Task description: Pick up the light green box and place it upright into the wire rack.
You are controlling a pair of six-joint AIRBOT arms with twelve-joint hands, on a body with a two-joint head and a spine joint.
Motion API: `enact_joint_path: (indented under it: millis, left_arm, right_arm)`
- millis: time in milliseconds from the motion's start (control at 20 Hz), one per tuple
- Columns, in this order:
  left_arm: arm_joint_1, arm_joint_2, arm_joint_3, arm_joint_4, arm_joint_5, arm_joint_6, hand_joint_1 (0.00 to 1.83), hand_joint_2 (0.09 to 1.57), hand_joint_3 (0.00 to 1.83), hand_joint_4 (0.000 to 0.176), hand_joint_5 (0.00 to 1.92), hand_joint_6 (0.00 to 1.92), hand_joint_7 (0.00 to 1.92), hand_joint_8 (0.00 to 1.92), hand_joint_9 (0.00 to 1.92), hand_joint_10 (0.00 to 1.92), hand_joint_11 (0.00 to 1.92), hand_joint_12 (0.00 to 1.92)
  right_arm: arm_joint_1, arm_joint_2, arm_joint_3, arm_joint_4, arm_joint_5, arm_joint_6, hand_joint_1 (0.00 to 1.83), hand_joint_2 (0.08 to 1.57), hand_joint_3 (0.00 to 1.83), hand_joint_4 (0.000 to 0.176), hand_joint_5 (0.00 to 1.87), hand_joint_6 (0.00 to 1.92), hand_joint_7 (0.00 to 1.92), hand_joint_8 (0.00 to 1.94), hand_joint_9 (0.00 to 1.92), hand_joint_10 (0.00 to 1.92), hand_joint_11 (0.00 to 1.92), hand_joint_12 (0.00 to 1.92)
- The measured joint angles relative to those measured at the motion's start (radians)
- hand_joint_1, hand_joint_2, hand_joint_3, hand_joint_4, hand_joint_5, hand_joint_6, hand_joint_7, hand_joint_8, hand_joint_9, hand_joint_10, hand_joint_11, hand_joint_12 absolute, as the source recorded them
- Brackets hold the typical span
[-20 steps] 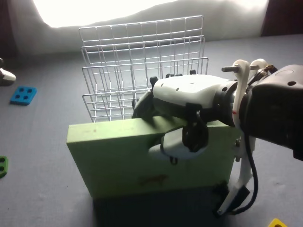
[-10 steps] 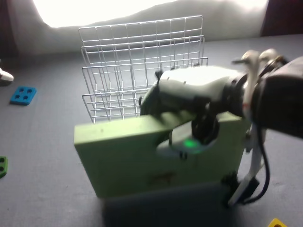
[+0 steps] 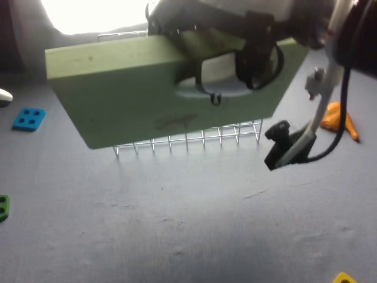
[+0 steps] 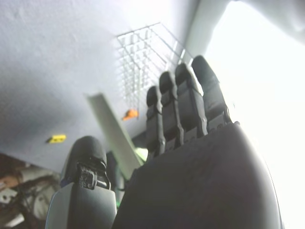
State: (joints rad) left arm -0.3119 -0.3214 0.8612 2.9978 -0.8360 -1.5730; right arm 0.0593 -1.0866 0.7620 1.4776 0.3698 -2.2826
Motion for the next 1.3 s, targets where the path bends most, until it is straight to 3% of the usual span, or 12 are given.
enact_joint_path:
  millis: [100, 200, 250, 400, 550, 750, 800, 900, 1050, 1150, 1200, 1300]
  left_arm:
    - [-0.006, -0.007, 0.0, 0.0, -0.002, 0.0, 0.16, 1.31, 0.0, 0.006, 0.29, 0.0, 0.31, 0.0, 0.29, 0.01, 0.0, 0.67]
    - [-0.006, -0.013, 0.0, 0.0, 0.0, 0.001, 0.18, 1.31, 0.0, 0.005, 0.31, 0.01, 0.32, 0.0, 0.3, 0.01, 0.0, 0.72]
    - [-0.006, -0.015, 0.0, 0.0, 0.0, -0.001, 0.19, 1.31, 0.0, 0.0, 0.31, 0.0, 0.33, 0.0, 0.29, 0.0, 0.0, 0.64]
    - [-0.007, -0.023, -0.003, 0.0, 0.0, 0.0, 0.21, 1.3, 0.0, 0.006, 0.33, 0.01, 0.35, 0.01, 0.3, 0.01, 0.0, 0.63]
    - [-0.007, -0.024, -0.004, 0.004, 0.0, 0.0, 0.18, 1.3, 0.0, 0.011, 0.31, 0.0, 0.36, 0.0, 0.34, 0.02, 0.0, 0.68]
    - [-0.008, -0.024, -0.004, 0.004, 0.0, 0.001, 0.17, 1.31, 0.0, 0.011, 0.26, 0.0, 0.33, 0.0, 0.31, 0.0, 0.0, 0.55]
    - [-0.008, -0.024, -0.009, 0.005, 0.0, -0.001, 0.25, 1.29, 0.0, 0.007, 0.31, 0.01, 0.36, 0.01, 0.35, 0.01, 0.0, 0.67]
    - [-0.026, -0.024, -0.037, 0.004, 0.0, -0.003, 0.2, 1.3, 0.0, 0.01, 0.29, 0.0, 0.35, 0.0, 0.33, 0.0, 0.0, 0.67]
    - [-0.048, -0.029, -0.051, 0.005, 0.0, -0.021, 0.18, 1.31, 0.0, 0.011, 0.28, 0.0, 0.34, 0.0, 0.3, 0.01, 0.0, 0.56]
    - [-0.048, -0.029, -0.051, 0.005, -0.004, -0.021, 0.23, 1.3, 0.0, 0.012, 0.29, 0.01, 0.34, 0.0, 0.29, 0.01, 0.0, 0.53]
    - [-0.047, -0.029, -0.051, 0.004, -0.003, -0.021, 0.24, 1.3, 0.0, 0.012, 0.3, 0.01, 0.34, 0.0, 0.3, 0.0, 0.0, 0.54]
    - [-0.017, -0.04, -0.045, -0.012, 0.0, -0.013, 0.23, 1.3, 0.0, 0.011, 0.27, 0.0, 0.33, 0.0, 0.29, 0.0, 0.0, 0.54]
  right_arm:
    - [0.003, -0.02, 0.049, 0.011, -0.009, 0.001, 1.21, 1.15, 0.0, 0.0, 0.96, 0.9, 0.87, 1.31, 0.72, 1.21, 0.5, 1.64]
    - [0.003, -0.039, 0.097, 0.001, -0.007, 0.01, 1.22, 1.15, 0.0, 0.0, 0.99, 0.85, 0.88, 1.3, 0.72, 1.23, 0.52, 1.62]
    - [-0.005, -0.046, 0.123, -0.08, -0.005, 0.092, 1.22, 1.15, 0.0, 0.0, 0.99, 0.87, 0.87, 1.29, 0.72, 1.16, 0.53, 1.58]
    - [-0.008, -0.069, 0.16, -0.18, -0.009, 0.183, 1.21, 1.16, 0.0, 0.0, 0.95, 0.9, 0.86, 1.34, 0.69, 1.23, 0.47, 1.62]
    - [-0.009, -0.106, 0.195, -0.177, -0.018, 0.19, 1.22, 1.16, 0.0, 0.0, 0.95, 0.87, 0.86, 1.38, 0.66, 1.34, 0.43, 1.68]
    - [-0.033, -0.142, 0.24, -0.192, -0.013, 0.199, 1.23, 1.16, 0.0, 0.0, 0.96, 0.85, 0.85, 1.39, 0.65, 1.39, 0.46, 1.68]
    - [-0.046, -0.148, 0.249, -0.198, -0.012, 0.2, 1.22, 1.16, 0.0, 0.0, 0.97, 0.86, 0.85, 1.37, 0.65, 1.36, 0.48, 1.68]
    - [-0.053, -0.162, 0.261, -0.212, -0.007, 0.2, 1.21, 1.16, 0.0, 0.0, 0.92, 0.96, 0.88, 1.31, 0.7, 1.27, 0.49, 1.65]
    - [-0.064, -0.183, 0.287, -0.274, 0.004, 0.263, 1.22, 1.14, 0.0, 0.0, 0.92, 0.97, 0.96, 1.15, 0.8, 1.11, 0.52, 1.58]
    - [-0.064, -0.188, 0.293, -0.276, 0.008, 0.267, 1.23, 1.12, 0.0, 0.0, 0.98, 0.88, 0.96, 1.17, 0.8, 1.15, 0.56, 1.62]
    - [-0.067, -0.19, 0.298, -0.274, 0.008, 0.275, 1.22, 1.14, 0.0, 0.0, 0.98, 0.86, 0.9, 1.28, 0.72, 1.27, 0.5, 1.73]
    - [-0.068, -0.196, 0.312, -0.274, 0.004, 0.302, 1.22, 1.13, 0.0, 0.0, 0.97, 0.91, 0.93, 1.2, 0.75, 1.25, 0.52, 1.7]
